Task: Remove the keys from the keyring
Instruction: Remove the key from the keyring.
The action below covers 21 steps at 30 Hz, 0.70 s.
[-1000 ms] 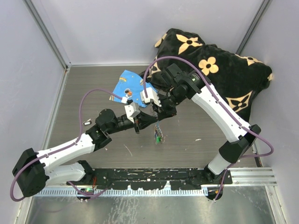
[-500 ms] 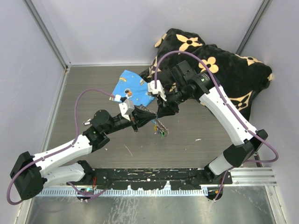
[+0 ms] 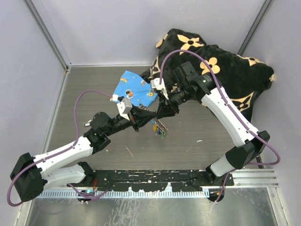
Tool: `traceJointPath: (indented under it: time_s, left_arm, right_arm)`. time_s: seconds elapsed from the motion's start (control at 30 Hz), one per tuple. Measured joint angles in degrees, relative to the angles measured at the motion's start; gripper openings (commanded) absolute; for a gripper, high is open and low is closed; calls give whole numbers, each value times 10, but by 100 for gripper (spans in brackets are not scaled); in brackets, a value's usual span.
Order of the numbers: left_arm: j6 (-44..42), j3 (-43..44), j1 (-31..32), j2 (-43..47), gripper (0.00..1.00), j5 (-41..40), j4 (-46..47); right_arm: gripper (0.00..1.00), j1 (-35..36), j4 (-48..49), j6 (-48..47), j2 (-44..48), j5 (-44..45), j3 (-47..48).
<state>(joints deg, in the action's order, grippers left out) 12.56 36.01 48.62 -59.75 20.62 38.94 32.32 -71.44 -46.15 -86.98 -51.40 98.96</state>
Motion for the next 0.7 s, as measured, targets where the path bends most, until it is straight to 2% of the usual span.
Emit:
traceJointPath:
  time_s: [0.1,0.2,0.5,0.7]
  left_arm:
    - [3,-3,0,0,0,-5,9]
    - [4,-3,0,0,0,-11,14]
    - [5,-3,0,0,0,-13,16]
    - [5,-4,0,8,27,-10,8]
  right_arm:
    - [7,-4,6,5,0,-9,0]
    - [1,-10,7,11,0,-19,0]
    - [1,-13,7,13,0,-24,0]
    - [1,-14,2,9,0,-13,4]
